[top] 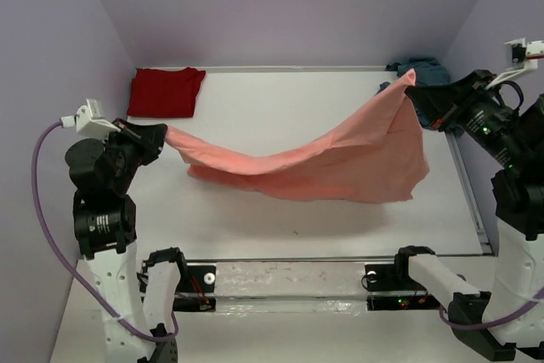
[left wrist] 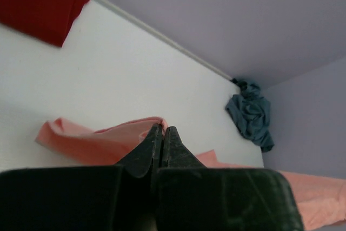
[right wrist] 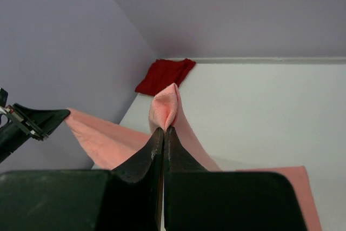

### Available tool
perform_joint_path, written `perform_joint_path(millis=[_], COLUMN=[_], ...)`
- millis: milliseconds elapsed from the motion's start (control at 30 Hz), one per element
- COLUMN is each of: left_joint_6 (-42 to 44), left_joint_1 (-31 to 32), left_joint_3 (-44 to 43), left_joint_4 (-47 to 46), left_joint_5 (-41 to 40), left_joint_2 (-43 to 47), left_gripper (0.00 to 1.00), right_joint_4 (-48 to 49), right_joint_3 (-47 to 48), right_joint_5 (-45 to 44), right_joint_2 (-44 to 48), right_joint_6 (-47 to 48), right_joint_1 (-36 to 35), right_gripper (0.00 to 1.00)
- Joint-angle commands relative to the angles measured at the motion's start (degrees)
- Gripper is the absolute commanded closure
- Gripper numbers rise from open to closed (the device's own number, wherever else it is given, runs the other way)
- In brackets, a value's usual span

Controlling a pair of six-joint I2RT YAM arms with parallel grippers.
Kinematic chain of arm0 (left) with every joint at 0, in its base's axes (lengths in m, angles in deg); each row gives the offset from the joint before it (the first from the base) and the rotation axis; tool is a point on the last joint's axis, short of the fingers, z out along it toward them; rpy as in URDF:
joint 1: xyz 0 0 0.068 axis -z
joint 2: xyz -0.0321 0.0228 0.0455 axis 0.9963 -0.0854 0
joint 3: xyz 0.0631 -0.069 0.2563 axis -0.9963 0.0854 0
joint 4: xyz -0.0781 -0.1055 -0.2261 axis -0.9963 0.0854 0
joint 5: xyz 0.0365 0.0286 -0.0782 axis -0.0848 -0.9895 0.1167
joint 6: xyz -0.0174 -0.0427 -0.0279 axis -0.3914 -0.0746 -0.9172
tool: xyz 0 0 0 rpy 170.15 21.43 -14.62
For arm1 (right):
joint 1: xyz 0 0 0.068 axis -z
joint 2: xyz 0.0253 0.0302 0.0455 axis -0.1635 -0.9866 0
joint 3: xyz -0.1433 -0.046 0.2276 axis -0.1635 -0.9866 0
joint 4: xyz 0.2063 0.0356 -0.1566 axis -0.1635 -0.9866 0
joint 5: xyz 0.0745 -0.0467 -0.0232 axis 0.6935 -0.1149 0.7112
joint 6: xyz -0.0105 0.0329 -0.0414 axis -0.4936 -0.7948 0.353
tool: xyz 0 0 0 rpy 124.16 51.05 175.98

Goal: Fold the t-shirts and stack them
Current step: Flatten the tshirt out

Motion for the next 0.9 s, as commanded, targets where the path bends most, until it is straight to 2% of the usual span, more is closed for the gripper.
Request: perform_joint_path(millis=[0, 33, 233, 433, 533, 667, 867], left_joint_6=[-1.9, -1.9, -0.3, -0.1, -0.2, -0.8, -1.2], left_joint_1=[0.1, 0.2, 0.2, 0.2, 0.2, 0.2, 0.1], left_joint_3=[-13.3, -13.4, -33.4, -44.4, -45.1, -41.9, -38.8], left_joint_4=[-3.2, -2.7, 1.0, 1.6, 0.7, -1.6, -3.7], left_joint_5=[-1.4, -1.8, -4.4, -6.7, -8.4, -12.0, -14.9], left_joint_2=[-0.1, -0.1, -9.2, -13.8, -14.2, -13.8, -15.1], left_gripper=[1.0, 1.0, 1.0, 1.0, 1.0, 1.0, 1.0], right_joint_4=[1.3, 1.3, 0.9, -0.7, -0.7, -0.3, 1.3], right_joint_3=[9.6, 11.4, 24.6, 38.5, 39.8, 38.7, 36.9], right_joint_5=[2.4, 2.5, 3.7, 3.8, 1.1, -1.3, -1.6], right_joint_2=[-2.6, -3.2, -9.0, -15.1, -15.8, -17.0, -19.9], right_joint_6=[0.3, 0.1, 0.3, -0.3, 0.4, 2.5, 3.7], right_joint_1=[0.2, 0.2, 0.2, 0.2, 0.2, 0.2, 0.2], right_gripper=[1.0, 1.0, 1.0, 1.0, 1.0, 1.0, 1.0])
